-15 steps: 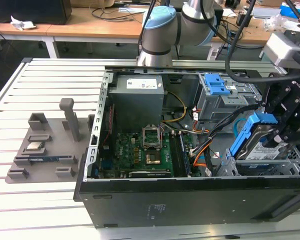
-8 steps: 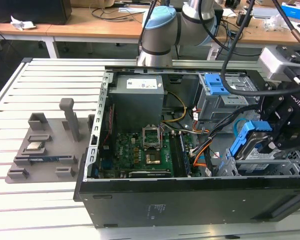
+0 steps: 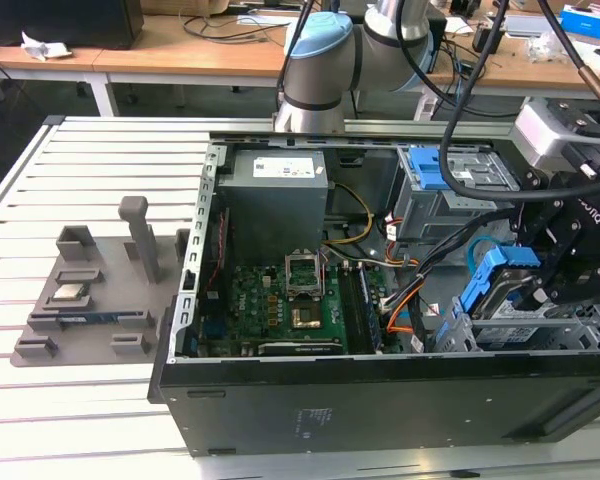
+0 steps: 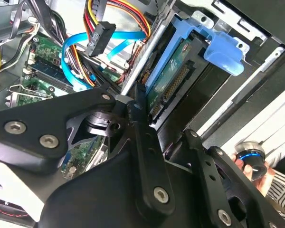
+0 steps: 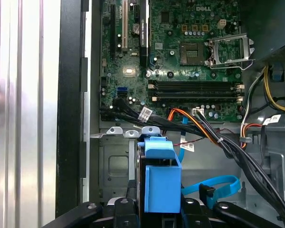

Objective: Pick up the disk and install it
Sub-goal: 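Insert the disk into the insertion slot, then insert the first disk wire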

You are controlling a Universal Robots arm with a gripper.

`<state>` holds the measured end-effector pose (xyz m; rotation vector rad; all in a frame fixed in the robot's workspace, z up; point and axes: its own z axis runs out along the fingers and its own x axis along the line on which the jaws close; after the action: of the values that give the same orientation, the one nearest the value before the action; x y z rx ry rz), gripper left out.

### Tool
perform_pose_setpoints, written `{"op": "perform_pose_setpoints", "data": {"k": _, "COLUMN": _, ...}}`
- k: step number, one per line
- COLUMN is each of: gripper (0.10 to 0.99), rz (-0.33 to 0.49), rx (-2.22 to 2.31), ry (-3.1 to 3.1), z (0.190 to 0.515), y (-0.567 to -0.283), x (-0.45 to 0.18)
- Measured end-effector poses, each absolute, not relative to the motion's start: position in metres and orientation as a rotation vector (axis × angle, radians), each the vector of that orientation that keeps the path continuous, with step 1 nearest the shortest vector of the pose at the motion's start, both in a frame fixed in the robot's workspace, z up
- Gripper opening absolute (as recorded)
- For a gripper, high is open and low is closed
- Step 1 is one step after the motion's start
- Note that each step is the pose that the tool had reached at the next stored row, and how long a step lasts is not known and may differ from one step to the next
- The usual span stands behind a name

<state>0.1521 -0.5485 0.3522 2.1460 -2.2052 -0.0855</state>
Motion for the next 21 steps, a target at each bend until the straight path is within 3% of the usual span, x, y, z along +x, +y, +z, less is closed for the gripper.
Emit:
{"op": "perform_pose_setpoints", "data": {"k": 1, "gripper": 0.373, "rz": -0.085, "rx": 2.146, "ry": -2.205, "z": 0.3523, "y": -0.5485, "x": 0.1521}}
{"op": "perform_pose_setpoints", "data": {"k": 2, "gripper": 0.435, "rz": -0.085, "rx": 2.146, "ry": -2.205, "z": 0.3523, "y": -0.5485, "x": 0.1521}}
{"op": "perform_pose_setpoints", "data": {"k": 7, "gripper": 0.435, "rz": -0.085, "rx": 2.146, "ry": -2.205, "z": 0.3522, "y": -0.5485, "x": 0.1521}}
{"op": "perform_pose_setpoints", "data": {"k": 8, "gripper": 0.42, "rz": -0.085, "rx": 2.146, "ry": -2.205, "z": 0.3521, "y": -0.5485, "x": 0.1521}}
{"op": "perform_pose_setpoints", "data": {"k": 10, "gripper": 0.173, "rz": -0.085, "rx": 2.146, "ry": -2.205, "z": 0.3521, "y": -0.5485, "x": 0.1521}}
{"op": "perform_pose_setpoints", "data": {"k": 11, "gripper": 0.11, "rz": -0.085, "rx": 2.146, "ry": -2.205, "z": 0.352, "y": -0.5485, "x": 0.1521}}
{"op": "perform_pose_setpoints", "data": {"k": 21, "gripper": 0.106, "rz": -0.086, "rx": 2.146, "ry": -2.205, "z": 0.3518, "y": -0.5455, "x": 0.1571}}
